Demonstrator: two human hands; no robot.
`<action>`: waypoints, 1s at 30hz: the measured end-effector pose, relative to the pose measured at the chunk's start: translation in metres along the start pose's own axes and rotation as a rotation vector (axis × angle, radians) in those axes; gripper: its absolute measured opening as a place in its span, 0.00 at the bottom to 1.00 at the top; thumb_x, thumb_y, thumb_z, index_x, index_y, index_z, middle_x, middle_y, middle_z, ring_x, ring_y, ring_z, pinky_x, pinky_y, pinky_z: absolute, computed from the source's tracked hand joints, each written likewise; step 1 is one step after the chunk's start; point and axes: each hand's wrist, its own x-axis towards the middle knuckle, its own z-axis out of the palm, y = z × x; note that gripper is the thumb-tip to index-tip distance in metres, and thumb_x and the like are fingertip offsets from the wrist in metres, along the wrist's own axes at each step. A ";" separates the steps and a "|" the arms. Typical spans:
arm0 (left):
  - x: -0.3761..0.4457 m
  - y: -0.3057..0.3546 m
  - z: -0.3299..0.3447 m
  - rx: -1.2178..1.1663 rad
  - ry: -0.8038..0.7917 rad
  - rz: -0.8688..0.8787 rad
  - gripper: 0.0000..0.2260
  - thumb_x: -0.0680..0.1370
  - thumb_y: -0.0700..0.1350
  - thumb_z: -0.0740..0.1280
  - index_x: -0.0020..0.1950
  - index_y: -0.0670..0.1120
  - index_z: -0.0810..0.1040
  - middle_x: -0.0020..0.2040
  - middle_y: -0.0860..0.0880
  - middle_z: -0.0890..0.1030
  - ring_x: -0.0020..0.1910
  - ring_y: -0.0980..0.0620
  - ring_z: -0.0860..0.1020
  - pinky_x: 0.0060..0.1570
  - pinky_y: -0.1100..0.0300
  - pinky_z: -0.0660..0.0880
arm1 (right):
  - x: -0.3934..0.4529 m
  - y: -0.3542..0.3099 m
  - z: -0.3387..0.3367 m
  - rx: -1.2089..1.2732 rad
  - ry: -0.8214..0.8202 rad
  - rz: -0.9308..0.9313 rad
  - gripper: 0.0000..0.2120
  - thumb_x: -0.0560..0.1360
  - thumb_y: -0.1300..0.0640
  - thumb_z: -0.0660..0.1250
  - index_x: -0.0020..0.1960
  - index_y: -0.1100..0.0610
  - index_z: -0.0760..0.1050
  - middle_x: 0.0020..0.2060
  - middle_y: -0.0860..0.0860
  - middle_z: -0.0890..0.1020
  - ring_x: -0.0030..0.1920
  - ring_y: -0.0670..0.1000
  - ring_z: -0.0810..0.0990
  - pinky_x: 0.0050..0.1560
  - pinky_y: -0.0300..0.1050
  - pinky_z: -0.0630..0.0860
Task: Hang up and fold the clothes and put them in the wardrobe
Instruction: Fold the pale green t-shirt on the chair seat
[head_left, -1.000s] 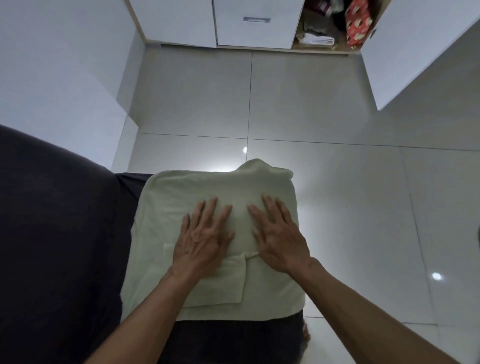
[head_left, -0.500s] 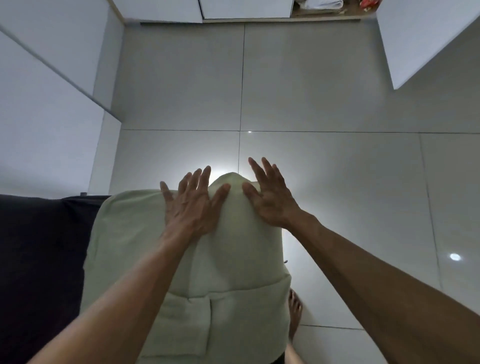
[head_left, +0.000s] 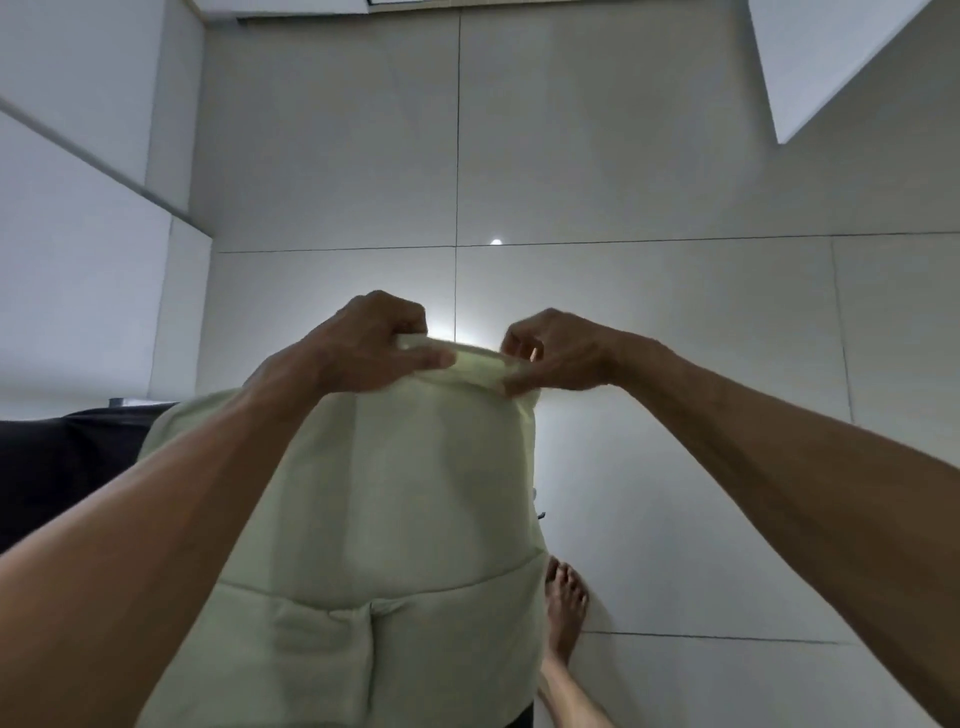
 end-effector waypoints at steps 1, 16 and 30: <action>-0.005 0.001 -0.003 0.038 -0.025 -0.007 0.17 0.70 0.62 0.75 0.36 0.51 0.76 0.32 0.52 0.76 0.32 0.52 0.74 0.33 0.58 0.69 | -0.005 0.003 0.001 -0.070 -0.004 -0.003 0.10 0.73 0.49 0.76 0.49 0.54 0.80 0.42 0.46 0.81 0.42 0.47 0.79 0.38 0.36 0.72; -0.131 0.027 -0.014 0.980 0.100 -0.193 0.02 0.77 0.50 0.64 0.46 0.54 0.74 0.37 0.55 0.72 0.38 0.52 0.76 0.57 0.48 0.63 | -0.096 -0.001 0.087 -0.454 0.806 0.061 0.05 0.77 0.64 0.59 0.47 0.55 0.67 0.40 0.51 0.74 0.31 0.59 0.73 0.32 0.46 0.69; -0.214 -0.024 0.082 0.799 0.185 -0.320 0.05 0.78 0.50 0.62 0.53 0.55 0.74 0.43 0.53 0.79 0.40 0.49 0.80 0.35 0.57 0.69 | -0.112 0.029 0.219 -0.376 0.814 0.257 0.10 0.70 0.71 0.62 0.48 0.60 0.72 0.39 0.56 0.77 0.28 0.58 0.65 0.29 0.45 0.62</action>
